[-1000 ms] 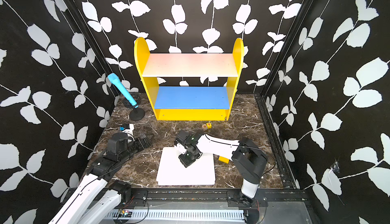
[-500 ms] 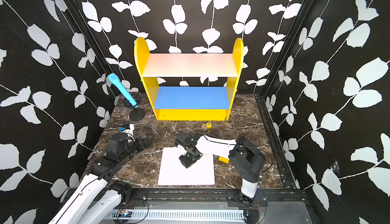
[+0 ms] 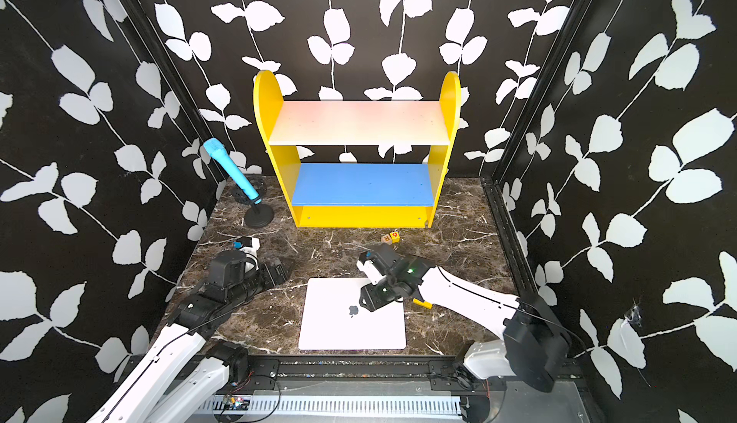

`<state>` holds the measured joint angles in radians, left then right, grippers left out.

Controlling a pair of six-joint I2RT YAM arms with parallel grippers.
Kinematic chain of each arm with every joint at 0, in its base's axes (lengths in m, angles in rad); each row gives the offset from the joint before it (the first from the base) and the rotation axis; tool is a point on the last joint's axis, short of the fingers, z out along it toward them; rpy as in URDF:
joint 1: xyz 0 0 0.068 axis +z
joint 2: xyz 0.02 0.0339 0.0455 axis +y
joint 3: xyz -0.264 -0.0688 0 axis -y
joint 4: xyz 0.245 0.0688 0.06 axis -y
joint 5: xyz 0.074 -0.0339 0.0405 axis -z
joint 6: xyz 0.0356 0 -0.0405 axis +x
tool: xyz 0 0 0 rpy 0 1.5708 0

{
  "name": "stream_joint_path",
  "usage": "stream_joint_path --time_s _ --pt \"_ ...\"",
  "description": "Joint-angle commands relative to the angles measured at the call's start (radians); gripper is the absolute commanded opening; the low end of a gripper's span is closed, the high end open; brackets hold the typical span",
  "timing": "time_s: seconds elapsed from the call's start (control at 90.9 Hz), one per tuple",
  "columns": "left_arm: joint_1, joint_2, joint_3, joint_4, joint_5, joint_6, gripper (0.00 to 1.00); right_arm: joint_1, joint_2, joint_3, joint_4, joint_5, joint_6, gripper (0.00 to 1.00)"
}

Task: Close the laptop lid and set it aside
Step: Close the lid of the laptop, then pick up the laptop from the center of the board.

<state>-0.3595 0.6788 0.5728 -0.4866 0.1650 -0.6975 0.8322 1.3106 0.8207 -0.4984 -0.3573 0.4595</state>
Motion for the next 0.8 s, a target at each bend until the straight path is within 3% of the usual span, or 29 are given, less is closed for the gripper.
stream_joint_path --time_s 0.0,0.352,0.627,0.792 --pt "-0.004 0.029 -0.017 -0.032 0.060 0.014 0.97 -0.050 -0.076 -0.095 0.092 -0.043 0.096 0.53" --pt "-0.018 0.021 -0.082 -0.103 0.104 0.012 0.98 -0.122 -0.371 -0.355 0.106 -0.027 0.278 0.77" --pt "-0.159 0.024 -0.140 -0.127 0.044 -0.058 0.98 -0.147 -0.592 -0.484 0.008 -0.009 0.388 0.83" --pt "-0.226 0.034 -0.184 -0.119 0.032 -0.082 0.98 -0.148 -0.641 -0.549 0.007 -0.027 0.433 0.83"
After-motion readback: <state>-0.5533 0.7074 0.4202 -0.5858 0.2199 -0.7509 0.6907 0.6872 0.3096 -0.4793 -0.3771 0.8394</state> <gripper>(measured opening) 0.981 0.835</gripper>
